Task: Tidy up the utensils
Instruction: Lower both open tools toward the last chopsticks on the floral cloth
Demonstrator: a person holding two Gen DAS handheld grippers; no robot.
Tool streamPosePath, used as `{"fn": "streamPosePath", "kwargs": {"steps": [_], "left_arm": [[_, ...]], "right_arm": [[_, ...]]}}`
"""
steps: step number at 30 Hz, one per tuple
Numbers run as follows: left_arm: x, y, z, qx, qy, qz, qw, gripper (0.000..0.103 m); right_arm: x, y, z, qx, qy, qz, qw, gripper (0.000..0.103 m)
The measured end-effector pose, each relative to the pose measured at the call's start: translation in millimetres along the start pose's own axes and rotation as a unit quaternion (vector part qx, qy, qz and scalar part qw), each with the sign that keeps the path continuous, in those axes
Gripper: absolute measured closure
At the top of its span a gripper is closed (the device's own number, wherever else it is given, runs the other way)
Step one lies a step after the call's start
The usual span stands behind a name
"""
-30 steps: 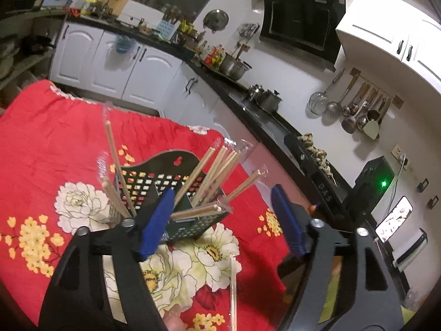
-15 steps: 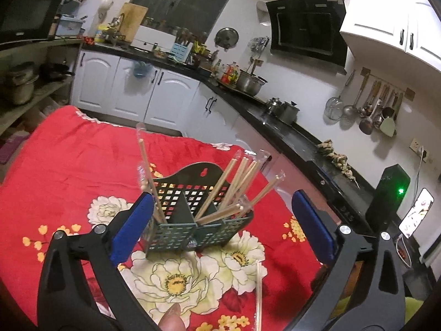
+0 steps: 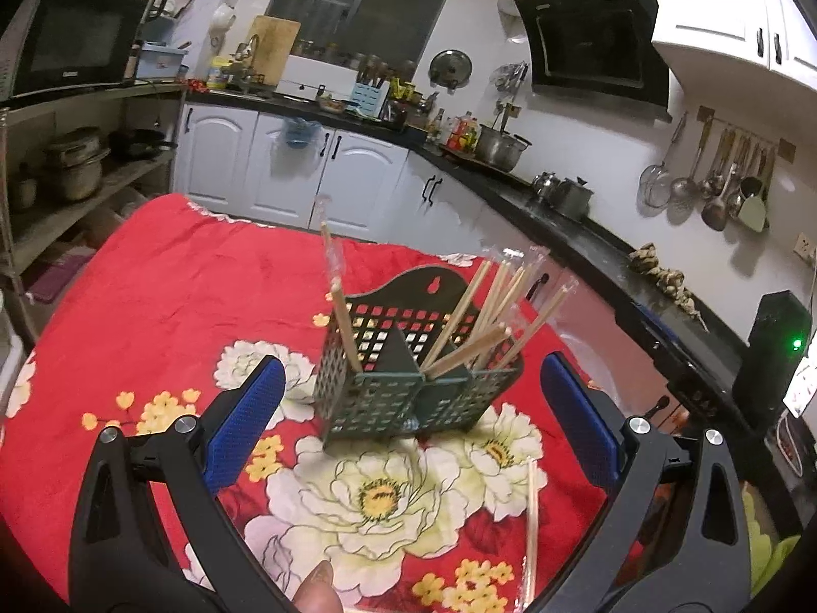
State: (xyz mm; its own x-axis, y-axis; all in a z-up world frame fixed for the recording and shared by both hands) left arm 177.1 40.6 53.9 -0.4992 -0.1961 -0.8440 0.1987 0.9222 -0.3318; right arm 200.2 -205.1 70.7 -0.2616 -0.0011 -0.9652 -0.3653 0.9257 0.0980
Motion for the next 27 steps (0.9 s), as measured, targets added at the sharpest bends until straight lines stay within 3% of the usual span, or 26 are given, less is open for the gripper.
{"fn": "streamPosePath", "kwargs": {"steps": [10,27], "left_arm": [[28.4,4.0,-0.6,-0.015,0.02,0.005,0.9997,0.011],[83.1,6.8,3.3,-0.029,0.08,0.006,0.9964,0.011]], "right_arm": [[22.3,7.0,-10.0,-0.008,0.033,-0.001,0.999,0.036],[63.8,-7.9,-24.1,0.02,0.099,-0.006,0.995,0.03]]}}
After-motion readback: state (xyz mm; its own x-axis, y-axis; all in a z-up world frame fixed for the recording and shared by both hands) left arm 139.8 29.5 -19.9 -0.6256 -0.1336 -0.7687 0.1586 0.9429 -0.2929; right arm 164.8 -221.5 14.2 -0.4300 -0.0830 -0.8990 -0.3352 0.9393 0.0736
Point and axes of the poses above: each gripper's, at about its wrist camera, not at the fingertips, and z roughly the way its jaws point, y to its left, x to its underside, the point moved 4 cm from there along z, roughly the way its jaws point, and after that the axes turned 1 degree about -y, right-handed, at the moved point
